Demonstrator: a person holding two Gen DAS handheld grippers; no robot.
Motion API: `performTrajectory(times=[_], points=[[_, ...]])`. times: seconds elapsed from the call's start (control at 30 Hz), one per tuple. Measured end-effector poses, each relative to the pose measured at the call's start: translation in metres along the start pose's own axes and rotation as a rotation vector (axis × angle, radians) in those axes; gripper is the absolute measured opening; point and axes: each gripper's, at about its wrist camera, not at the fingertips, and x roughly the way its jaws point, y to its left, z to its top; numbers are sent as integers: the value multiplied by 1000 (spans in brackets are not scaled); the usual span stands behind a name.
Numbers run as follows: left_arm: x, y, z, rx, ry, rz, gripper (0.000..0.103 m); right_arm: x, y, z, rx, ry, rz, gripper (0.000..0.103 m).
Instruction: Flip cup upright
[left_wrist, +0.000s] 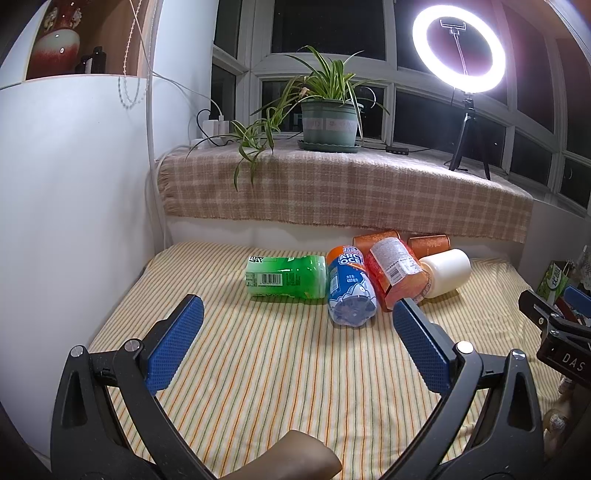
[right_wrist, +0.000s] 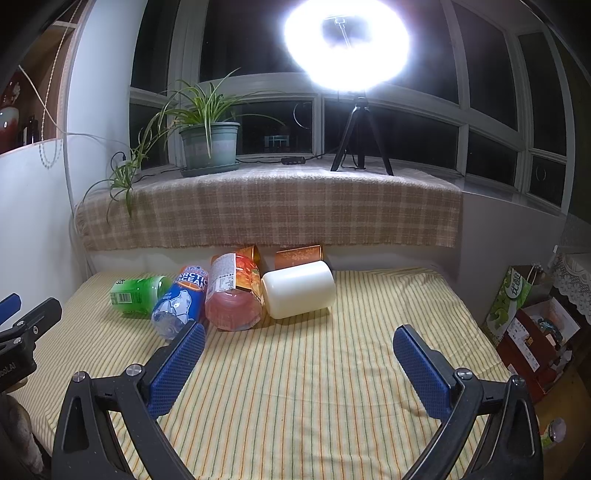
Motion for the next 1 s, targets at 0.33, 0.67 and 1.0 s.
performTrajectory(times=[0.33, 0.67, 1.0], points=[[0, 0, 0, -1, 0, 1, 103, 0, 2, 2, -1, 2, 1, 103], [0, 0, 0, -2, 1, 1, 103, -1, 5, -1, -4, 2, 2, 103], [0, 0, 0, -3, 1, 0, 103, 0, 5, -1, -5, 3, 2, 103]])
